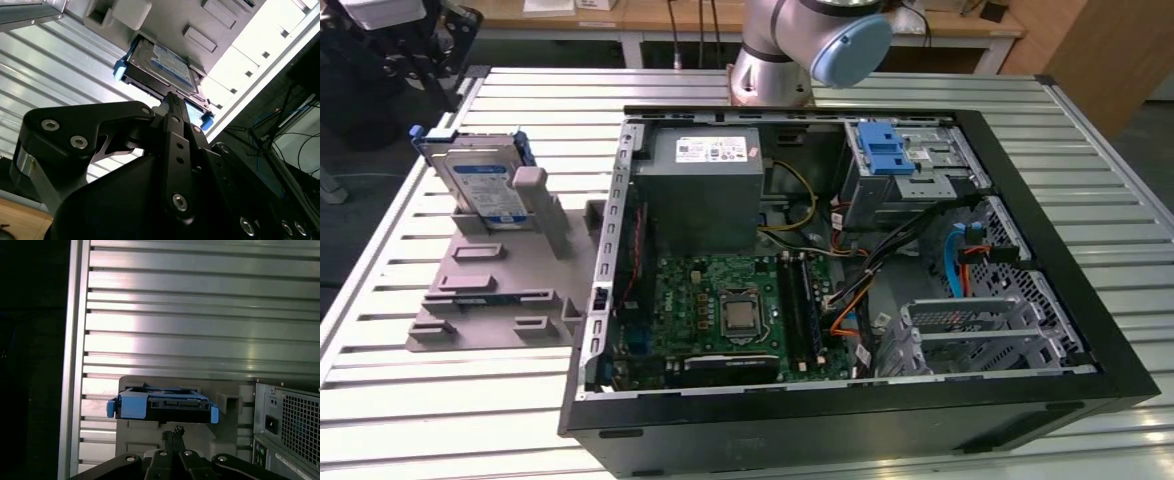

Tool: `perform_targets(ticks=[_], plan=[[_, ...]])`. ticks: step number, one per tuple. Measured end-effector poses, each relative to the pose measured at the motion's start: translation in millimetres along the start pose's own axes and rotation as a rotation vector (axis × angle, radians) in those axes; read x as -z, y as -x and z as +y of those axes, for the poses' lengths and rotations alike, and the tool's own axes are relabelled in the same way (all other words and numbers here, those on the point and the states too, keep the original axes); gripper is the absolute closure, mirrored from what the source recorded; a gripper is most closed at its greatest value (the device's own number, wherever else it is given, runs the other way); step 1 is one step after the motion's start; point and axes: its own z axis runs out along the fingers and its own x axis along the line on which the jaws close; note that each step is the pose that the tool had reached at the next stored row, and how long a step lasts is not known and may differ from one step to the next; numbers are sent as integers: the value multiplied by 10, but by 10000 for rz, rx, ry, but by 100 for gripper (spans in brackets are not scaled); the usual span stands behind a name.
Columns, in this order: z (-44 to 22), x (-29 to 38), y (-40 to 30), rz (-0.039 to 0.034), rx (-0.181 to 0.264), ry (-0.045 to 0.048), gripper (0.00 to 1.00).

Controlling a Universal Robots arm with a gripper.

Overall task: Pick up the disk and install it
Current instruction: 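Reach for the disk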

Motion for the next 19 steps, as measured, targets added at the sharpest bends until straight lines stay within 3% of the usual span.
perform_targets(ticks=[10,19], plan=[[33,-37,-205,4,0,1,89],[39,-40,-249,6,0,0,89]])
